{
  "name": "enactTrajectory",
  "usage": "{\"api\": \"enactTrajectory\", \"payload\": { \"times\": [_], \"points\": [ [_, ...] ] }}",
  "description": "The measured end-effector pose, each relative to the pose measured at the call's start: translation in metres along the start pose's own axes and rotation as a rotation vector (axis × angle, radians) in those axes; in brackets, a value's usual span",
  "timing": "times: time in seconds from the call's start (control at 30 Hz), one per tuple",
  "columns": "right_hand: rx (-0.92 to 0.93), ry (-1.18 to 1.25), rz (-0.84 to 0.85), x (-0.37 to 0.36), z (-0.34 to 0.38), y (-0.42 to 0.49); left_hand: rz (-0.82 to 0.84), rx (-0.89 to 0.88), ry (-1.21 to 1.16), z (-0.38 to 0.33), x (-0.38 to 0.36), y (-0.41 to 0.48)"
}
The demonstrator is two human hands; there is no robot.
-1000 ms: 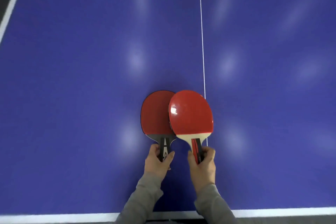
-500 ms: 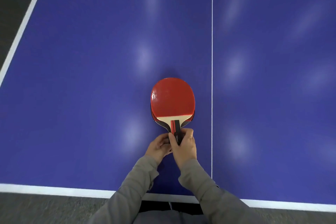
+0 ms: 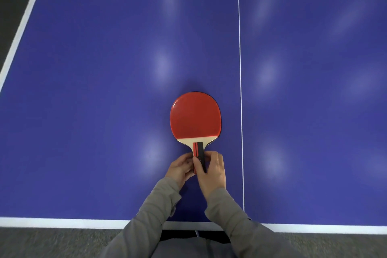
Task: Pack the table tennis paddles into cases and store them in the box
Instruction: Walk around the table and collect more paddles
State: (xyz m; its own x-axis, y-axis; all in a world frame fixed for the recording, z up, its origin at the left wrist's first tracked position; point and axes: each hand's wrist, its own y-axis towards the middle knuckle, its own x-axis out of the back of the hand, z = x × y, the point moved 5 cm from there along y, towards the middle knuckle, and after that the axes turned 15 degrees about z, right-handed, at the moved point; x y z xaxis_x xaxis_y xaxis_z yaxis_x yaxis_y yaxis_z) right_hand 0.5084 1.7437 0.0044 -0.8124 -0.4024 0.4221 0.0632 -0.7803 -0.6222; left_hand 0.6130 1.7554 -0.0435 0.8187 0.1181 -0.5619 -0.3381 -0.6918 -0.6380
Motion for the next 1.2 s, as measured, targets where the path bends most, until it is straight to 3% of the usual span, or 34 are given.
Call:
{"api": "enactTrajectory", "payload": {
  "times": [0.1, 0.2, 0.33, 0.43, 0.53, 0.63, 0.77, 0.93, 1.2],
  "points": [
    [0.003, 0.036, 0.002, 0.005, -0.006, -0.001, -0.05, 0.037, -0.029, -0.001, -0.001, 0.0],
    [0.0, -0.003, -0.008, 0.013, -0.019, -0.005, -0.108, 0.054, 0.108, -0.004, -0.005, 0.002],
    [0.019, -0.376, -0.029, 0.03, -0.038, -0.015, -0.199, 0.043, 0.388, -0.016, -0.008, 0.002],
    [-0.012, -0.704, 0.095, 0.035, -0.059, -0.019, -0.213, 0.014, 0.415, -0.028, -0.006, -0.001],
    [-0.036, -0.886, 0.186, 0.042, -0.071, -0.026, -0.207, 0.012, 0.413, -0.031, -0.002, -0.007],
    [-0.029, -0.983, 0.123, 0.053, -0.069, -0.036, -0.21, 0.015, 0.482, -0.033, -0.001, -0.016],
    [-0.047, -0.952, 0.131, 0.053, -0.092, -0.045, -0.163, 0.006, 0.622, -0.042, -0.012, -0.023],
    [-0.197, -0.815, 0.154, 0.072, -0.132, -0.068, -0.054, 0.027, 0.748, -0.038, -0.056, -0.021],
    [-0.279, -0.582, 0.073, 0.138, -0.233, -0.151, 0.114, 0.021, 0.836, 0.055, -0.19, -0.015]
  ]
}}
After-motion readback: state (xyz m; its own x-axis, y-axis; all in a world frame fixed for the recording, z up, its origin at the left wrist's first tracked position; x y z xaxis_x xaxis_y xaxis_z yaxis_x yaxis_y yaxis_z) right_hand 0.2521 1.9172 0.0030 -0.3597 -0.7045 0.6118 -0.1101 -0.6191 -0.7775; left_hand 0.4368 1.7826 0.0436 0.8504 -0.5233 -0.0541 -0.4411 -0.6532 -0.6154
